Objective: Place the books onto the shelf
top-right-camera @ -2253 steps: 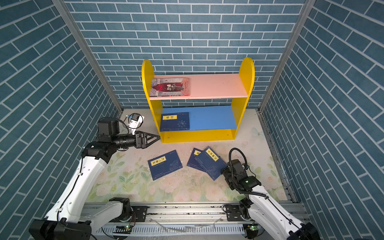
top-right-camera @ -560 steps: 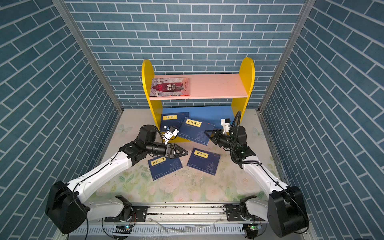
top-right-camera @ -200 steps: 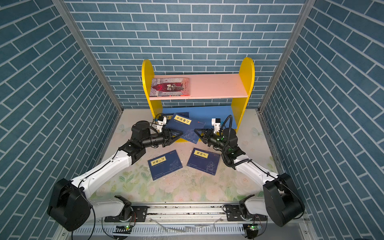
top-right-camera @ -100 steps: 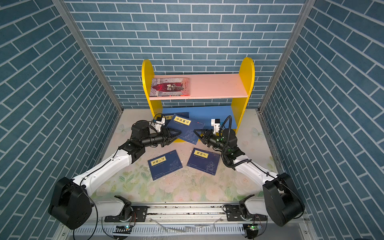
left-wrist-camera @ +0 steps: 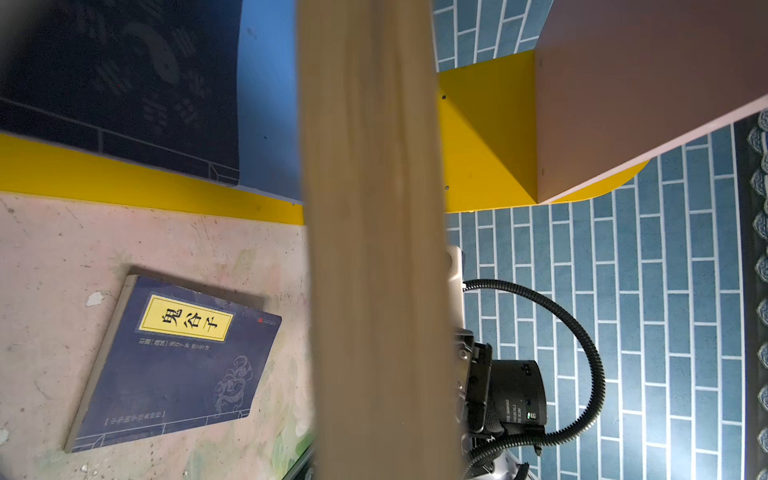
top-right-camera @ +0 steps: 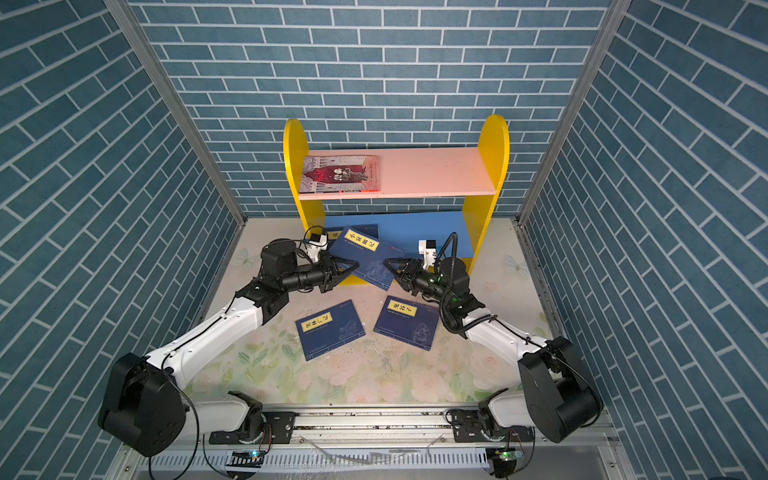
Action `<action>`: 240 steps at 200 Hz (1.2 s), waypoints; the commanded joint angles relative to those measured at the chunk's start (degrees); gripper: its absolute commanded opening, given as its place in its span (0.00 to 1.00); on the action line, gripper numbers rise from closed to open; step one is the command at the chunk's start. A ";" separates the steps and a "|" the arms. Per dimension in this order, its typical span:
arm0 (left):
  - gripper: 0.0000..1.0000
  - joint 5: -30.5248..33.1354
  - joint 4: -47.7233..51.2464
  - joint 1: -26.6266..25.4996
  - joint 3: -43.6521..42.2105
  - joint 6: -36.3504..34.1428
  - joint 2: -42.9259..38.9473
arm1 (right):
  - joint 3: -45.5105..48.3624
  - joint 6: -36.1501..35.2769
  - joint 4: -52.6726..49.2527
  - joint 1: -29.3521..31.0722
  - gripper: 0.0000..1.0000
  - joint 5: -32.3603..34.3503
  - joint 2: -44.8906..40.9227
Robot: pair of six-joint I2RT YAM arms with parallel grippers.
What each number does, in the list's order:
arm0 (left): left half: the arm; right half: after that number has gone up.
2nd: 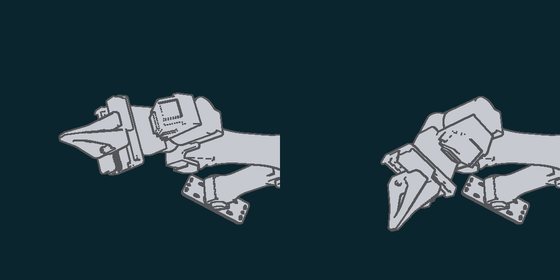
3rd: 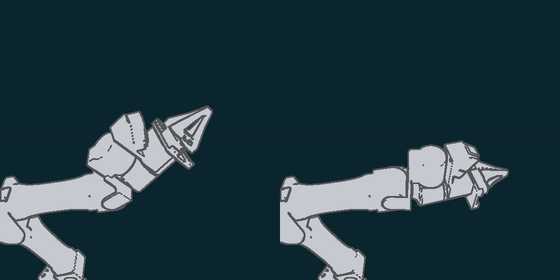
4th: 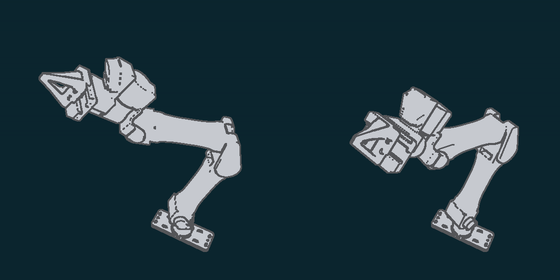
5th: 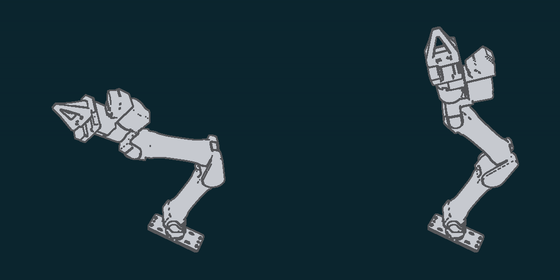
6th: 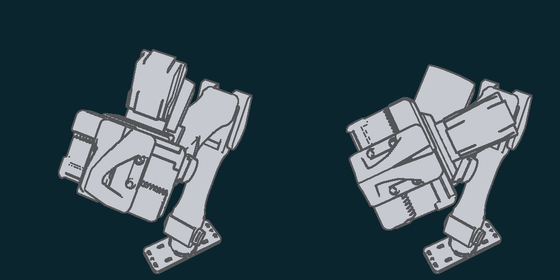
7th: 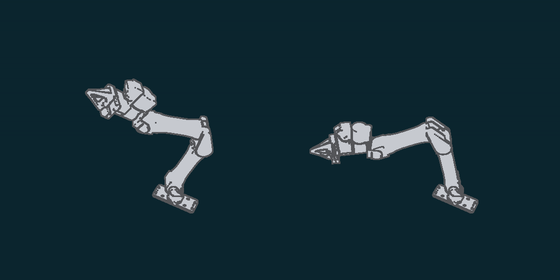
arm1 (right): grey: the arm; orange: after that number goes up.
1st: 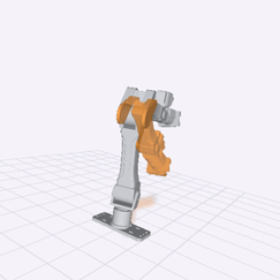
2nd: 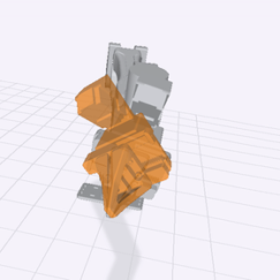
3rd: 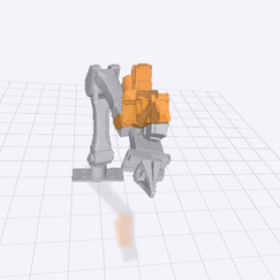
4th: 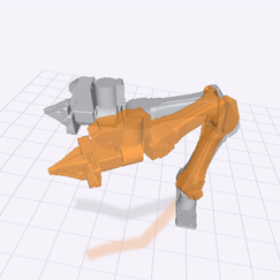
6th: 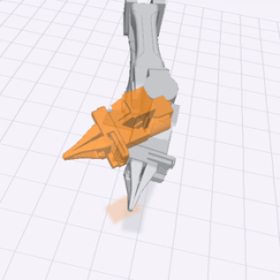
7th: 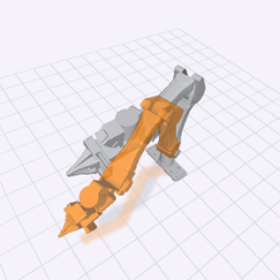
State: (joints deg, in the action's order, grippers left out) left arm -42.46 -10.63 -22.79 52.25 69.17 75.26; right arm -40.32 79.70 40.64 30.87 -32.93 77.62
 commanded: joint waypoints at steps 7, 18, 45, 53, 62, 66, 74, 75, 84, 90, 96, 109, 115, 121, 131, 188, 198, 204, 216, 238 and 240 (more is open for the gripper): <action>0.00 1.11 -1.28 3.00 -0.11 0.33 -0.23 | 1.95 -1.99 -2.98 0.16 0.48 5.25 -4.61; 0.00 1.50 -2.97 3.57 -0.21 1.28 -0.06 | 3.74 -2.99 -5.54 0.15 0.51 9.00 -7.44; 0.00 2.72 -3.24 3.71 0.64 1.84 0.58 | 9.37 -1.11 -6.38 0.66 0.53 16.19 -14.03; 0.00 3.07 -3.57 3.76 0.75 2.26 0.97 | 10.42 -0.87 -6.92 1.52 0.53 17.85 -16.25; 0.00 3.34 -4.66 3.71 0.85 2.82 1.49 | 10.65 -1.23 -9.68 2.78 0.54 19.48 -18.22; 0.00 3.35 -5.28 3.71 0.84 3.12 1.83 | 10.42 -1.50 -11.02 3.57 0.55 20.12 -18.73; 0.00 3.35 -6.53 3.71 0.90 4.02 2.40 | 9.53 -1.98 -12.68 4.93 0.56 20.70 -18.67; 0.00 3.35 -6.65 3.71 0.96 4.16 2.55 | 9.37 -1.99 -12.86 5.09 0.56 20.71 -18.57; 0.00 3.44 -7.58 3.76 1.05 5.01 3.24 | 8.05 -1.71 -13.01 6.56 0.56 20.52 -17.33; 0.00 3.39 -8.68 3.71 1.01 5.45 3.60 | 7.24 -1.66 -12.39 7.91 0.56 21.08 -16.40; 0.00 3.37 -9.29 3.71 1.09 5.86 3.80 | 6.30 -1.81 -12.11 9.34 0.56 22.18 -15.69; 0.00 3.93 -10.45 3.71 1.02 6.73 3.79 | 4.39 -2.64 -12.09 12.08 0.56 24.58 -14.31; 0.00 4.20 -10.65 3.71 1.06 6.86 3.84 | 3.56 -2.71 -11.87 13.13 0.56 25.21 -13.45; 0.00 4.22 -10.67 3.71 1.23 6.95 3.89 | 3.07 -2.71 -10.89 14.09 0.56 25.77 -12.41; 0.00 4.22 -10.93 3.74 1.45 7.28 4.21 | 2.53 -2.38 -8.78 15.63 0.56 27.13 -10.65; 0.00 4.66 -13.18 3.71 0.42 8.70 5.00 | 1.13 0.26 4.21 19.93 0.55 35.59 0.38; 0.00 4.74 -13.46 3.72 0.18 8.79 4.91 | 0.94 0.53 6.35 20.15 0.55 37.14 1.70; 0.00 4.84 -13.67 3.71 0.05 8.79 4.83 | 0.73 0.63 7.74 20.16 0.55 37.89 2.43; 0.00 4.93 -13.66 3.71 -0.12 8.87 4.72 | 0.26 0.63 8.95 20.28 0.55 38.97 3.47; 0.00 4.99 -13.81 3.74 -0.28 8.83 4.73 | 0.63 0.87 12.20 20.50 0.55 41.23 4.41; 0.00 5.01 -13.80 3.72 -0.34 8.87 4.76 | 0.73 0.89 12.49 20.64 0.55 41.38 4.50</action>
State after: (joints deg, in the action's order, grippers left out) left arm -39.00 -18.61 -19.64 51.77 78.74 79.42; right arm -37.91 79.29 45.36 50.92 3.81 81.56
